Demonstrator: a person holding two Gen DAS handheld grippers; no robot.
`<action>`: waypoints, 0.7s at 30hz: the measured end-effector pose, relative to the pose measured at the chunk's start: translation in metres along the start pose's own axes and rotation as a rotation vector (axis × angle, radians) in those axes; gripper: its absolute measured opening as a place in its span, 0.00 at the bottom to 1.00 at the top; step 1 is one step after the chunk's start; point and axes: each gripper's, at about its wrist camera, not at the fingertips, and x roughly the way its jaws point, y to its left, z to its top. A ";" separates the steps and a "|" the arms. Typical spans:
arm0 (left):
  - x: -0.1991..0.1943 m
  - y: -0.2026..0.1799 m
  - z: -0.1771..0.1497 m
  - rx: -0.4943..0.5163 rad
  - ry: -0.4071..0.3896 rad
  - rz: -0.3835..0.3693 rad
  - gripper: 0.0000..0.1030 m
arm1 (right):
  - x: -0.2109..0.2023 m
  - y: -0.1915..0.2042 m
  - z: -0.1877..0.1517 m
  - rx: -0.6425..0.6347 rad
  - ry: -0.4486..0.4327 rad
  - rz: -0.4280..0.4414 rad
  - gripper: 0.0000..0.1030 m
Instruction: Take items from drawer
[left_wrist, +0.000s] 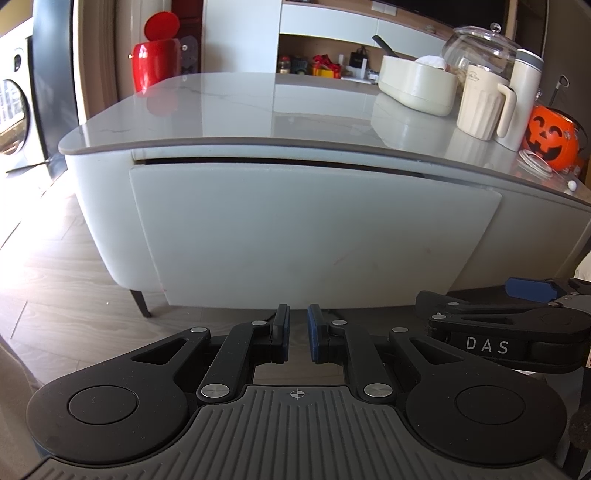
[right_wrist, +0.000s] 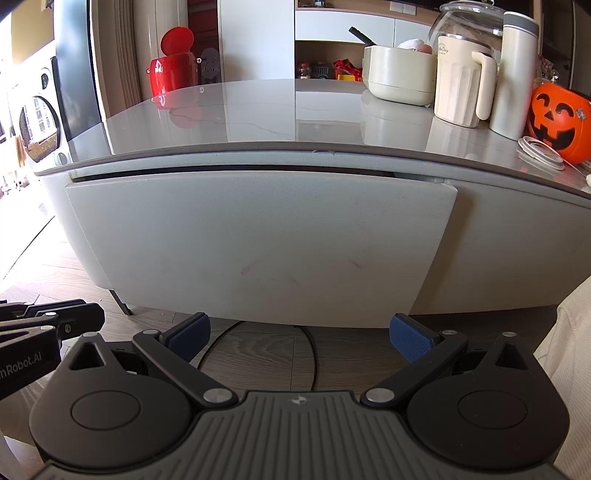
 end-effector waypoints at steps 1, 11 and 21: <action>0.000 0.000 0.000 -0.003 0.000 0.002 0.12 | 0.000 0.000 0.000 0.000 -0.001 0.000 1.00; 0.000 -0.001 0.001 -0.027 0.008 0.025 0.12 | 0.002 0.002 0.000 0.001 0.007 0.002 1.00; 0.002 -0.002 0.006 -0.042 0.030 0.031 0.12 | 0.004 -0.001 0.004 0.010 0.029 0.023 1.00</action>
